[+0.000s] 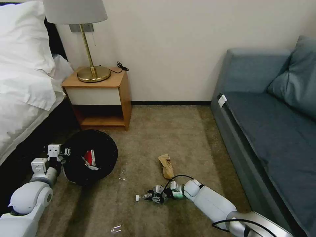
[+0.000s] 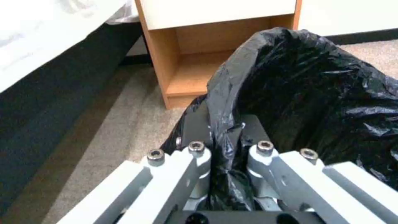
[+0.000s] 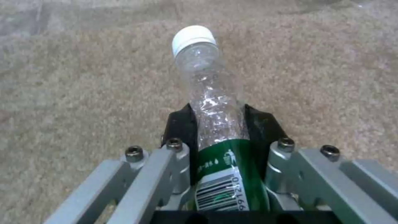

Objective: Pick up the trash bin, then pick up the garbage on the floor and place it into the trash bin.

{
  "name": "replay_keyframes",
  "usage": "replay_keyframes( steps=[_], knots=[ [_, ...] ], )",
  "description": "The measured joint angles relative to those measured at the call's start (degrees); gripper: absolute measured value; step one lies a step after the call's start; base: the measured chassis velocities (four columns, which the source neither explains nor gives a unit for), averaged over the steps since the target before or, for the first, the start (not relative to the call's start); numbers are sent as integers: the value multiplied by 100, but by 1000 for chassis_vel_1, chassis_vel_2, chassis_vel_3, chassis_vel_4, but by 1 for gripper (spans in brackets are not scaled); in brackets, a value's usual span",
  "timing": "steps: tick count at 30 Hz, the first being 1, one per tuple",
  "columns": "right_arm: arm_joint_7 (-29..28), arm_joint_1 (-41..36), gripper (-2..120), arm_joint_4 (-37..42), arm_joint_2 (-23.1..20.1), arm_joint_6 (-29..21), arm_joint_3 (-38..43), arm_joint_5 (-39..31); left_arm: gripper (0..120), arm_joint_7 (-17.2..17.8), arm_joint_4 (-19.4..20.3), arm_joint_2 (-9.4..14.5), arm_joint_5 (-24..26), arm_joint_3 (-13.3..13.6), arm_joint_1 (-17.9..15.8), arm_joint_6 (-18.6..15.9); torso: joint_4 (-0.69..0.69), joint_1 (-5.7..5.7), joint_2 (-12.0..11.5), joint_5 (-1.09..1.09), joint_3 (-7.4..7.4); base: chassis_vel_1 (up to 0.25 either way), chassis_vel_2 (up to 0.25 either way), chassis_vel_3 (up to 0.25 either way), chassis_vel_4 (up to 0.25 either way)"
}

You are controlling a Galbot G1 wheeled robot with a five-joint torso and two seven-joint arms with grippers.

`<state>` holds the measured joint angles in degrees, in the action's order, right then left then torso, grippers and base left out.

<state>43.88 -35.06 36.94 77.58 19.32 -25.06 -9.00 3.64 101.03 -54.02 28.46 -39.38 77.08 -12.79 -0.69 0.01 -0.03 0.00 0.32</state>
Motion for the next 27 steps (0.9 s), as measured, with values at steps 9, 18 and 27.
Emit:
replay_keyframes(
  steps=[9, 18, 27],
  knots=[
    [22, -98, 19, 611, -203, -171, 360, -272, 6, 8, -167, -36, 2, 185, -266, 0, 0, 0, 0, 0, 1, 0, 0, 0, 0],
    [-31, -142, 19, 1970, -513, -460, 1031, -714, 6, 42, -287, -116, 50, 490, -583, 26, -1, 0, 0, 1, 1, 0, 0, 0, 0],
    [-91, 223, 19, 2600, -366, -511, 1510, -1037, 6, 40, -423, -176, 116, 773, -871, 71, 0, 0, 0, 1, 0, 0, 0, 0, 0]
  ],
)
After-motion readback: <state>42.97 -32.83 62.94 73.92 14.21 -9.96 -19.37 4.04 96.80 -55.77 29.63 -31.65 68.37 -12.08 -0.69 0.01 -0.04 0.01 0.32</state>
